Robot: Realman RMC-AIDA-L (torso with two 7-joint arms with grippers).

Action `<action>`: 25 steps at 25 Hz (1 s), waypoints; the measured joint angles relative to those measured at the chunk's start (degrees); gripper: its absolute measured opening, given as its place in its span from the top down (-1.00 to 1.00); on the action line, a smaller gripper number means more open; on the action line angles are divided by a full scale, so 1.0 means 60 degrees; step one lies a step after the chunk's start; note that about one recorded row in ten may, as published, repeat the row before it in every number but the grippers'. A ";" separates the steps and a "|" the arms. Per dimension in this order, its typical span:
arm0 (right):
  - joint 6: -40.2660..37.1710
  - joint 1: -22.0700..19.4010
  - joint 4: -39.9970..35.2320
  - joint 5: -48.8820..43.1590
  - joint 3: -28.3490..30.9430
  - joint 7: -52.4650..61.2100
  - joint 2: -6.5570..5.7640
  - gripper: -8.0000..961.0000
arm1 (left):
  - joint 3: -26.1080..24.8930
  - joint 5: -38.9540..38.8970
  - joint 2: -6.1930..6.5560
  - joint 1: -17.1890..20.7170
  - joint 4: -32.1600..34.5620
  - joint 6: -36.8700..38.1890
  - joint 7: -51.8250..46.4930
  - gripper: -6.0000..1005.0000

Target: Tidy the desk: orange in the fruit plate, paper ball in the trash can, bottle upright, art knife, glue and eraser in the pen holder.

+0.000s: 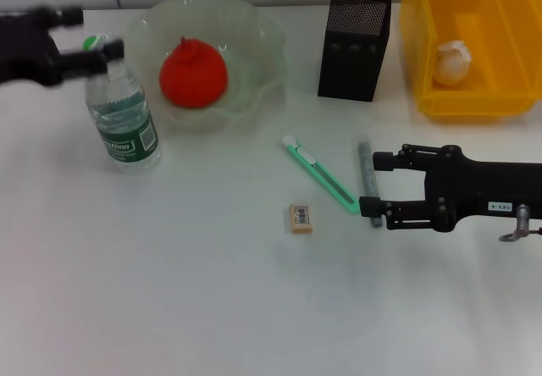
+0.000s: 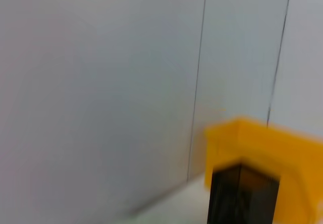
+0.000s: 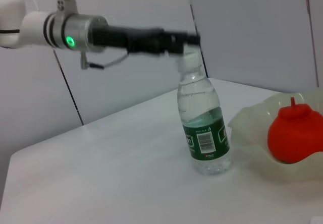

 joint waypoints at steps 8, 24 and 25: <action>-0.0008 -0.0014 -0.0010 0.0016 0.0020 0.0000 0.0000 -0.67 | -0.0850 -0.3035 0.0641 0.0059 -0.0494 0.3041 -0.0929 -0.70; -0.0032 0.0148 0.0069 0.0055 0.0030 0.0278 -0.0040 -0.67 | 0.1027 -0.1430 0.0255 0.0012 -0.4588 0.3662 0.3866 -0.70; -0.0035 0.0186 0.0083 0.0057 0.0028 0.0352 -0.0061 -0.67 | 0.1029 -0.1199 0.0152 0.0128 -0.4995 0.3364 0.4689 -0.70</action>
